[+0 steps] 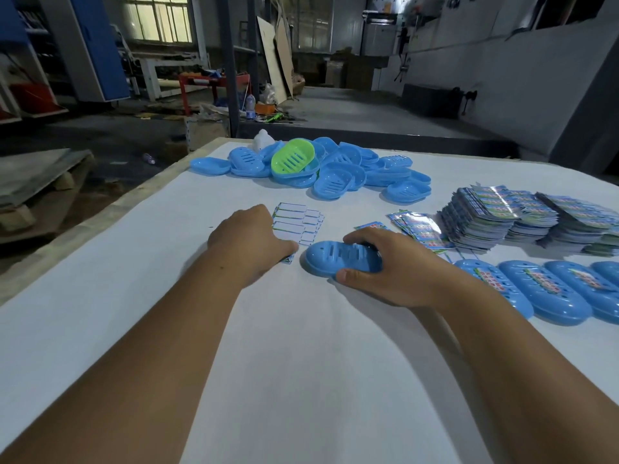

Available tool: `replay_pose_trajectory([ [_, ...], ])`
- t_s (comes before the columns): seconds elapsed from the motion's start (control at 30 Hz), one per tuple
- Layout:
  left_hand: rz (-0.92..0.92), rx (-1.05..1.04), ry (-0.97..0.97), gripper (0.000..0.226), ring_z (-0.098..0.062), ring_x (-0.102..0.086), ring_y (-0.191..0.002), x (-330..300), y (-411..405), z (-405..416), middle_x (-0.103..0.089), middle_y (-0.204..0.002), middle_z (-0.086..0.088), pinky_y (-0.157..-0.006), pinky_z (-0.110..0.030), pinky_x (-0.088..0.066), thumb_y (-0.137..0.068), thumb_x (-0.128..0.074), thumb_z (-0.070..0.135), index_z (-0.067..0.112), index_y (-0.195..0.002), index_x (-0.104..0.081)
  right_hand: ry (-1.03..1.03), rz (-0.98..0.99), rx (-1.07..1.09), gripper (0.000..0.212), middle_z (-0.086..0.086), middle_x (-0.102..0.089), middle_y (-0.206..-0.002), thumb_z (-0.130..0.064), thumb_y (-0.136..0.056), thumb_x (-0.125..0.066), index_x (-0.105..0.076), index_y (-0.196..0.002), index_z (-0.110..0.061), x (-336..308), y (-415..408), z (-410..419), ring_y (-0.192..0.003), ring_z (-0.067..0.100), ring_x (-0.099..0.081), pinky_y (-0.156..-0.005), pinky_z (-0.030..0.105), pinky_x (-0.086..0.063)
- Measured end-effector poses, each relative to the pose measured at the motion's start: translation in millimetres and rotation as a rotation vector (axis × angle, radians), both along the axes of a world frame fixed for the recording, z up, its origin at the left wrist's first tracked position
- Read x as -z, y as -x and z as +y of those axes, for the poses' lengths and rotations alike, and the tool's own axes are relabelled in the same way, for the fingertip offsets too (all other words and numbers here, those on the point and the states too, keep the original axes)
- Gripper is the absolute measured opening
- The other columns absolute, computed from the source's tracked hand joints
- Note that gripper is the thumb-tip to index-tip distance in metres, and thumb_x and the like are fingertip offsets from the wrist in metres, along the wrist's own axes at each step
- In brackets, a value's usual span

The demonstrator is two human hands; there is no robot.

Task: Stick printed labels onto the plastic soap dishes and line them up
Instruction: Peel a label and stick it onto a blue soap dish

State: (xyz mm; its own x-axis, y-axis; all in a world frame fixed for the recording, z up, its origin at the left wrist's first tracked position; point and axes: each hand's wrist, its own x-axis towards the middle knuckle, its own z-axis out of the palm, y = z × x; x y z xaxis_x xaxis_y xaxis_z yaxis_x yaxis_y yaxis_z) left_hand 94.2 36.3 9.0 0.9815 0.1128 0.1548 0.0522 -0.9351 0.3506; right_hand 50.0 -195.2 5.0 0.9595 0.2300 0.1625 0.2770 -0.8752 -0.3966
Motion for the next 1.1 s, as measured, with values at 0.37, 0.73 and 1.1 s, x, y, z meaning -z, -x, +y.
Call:
replay_pose_trajectory([
  [0.37, 0.042, 0.02, 0.41, 0.038, -0.022, -0.069, -0.089, -2, -8, 0, -0.073, -0.101, -0.004, -0.083, -0.043, -0.059, -0.069, -0.088, 0.031, 0.018, -0.097, -0.065, 0.001, 0.018, -0.006, 0.063, -0.015, -0.058, -0.127, -0.064, -0.08, -0.069, -0.052, -0.135, -0.037, -1, 1, 0, -0.113, 0.011, -0.054, -0.096, 0.031, -0.047],
  [0.73, 0.019, 0.449, 1.112, 0.022, -0.014, -0.076, -0.082, -17, 11, -35, -0.079, -0.09, 0.004, -0.066, -0.022, -0.058, -0.081, -0.082, 0.012, 0.019, -0.1, -0.074, -0.672, -0.015, 0.034, 0.022, -0.008, -0.077, -0.093, -0.028, -0.089, -0.077, -0.069, -0.109, -0.025, -9, -2, 11, -0.084, 0.004, -0.072, -0.082, 0.025, -0.057],
  [1.1, -0.059, 0.373, 0.865, 0.025, -0.001, -0.058, -0.06, -17, 9, -35, -0.074, -0.069, 0.003, -0.065, -0.019, -0.051, -0.088, -0.065, 0.022, 0.015, -0.067, -0.077, -0.852, -0.123, 0.155, 0.02, -0.015, -0.071, -0.062, -0.009, -0.093, -0.068, -0.068, -0.083, -0.026, -18, -3, 6, -0.052, -0.003, -0.059, -0.049, 0.01, -0.044],
])
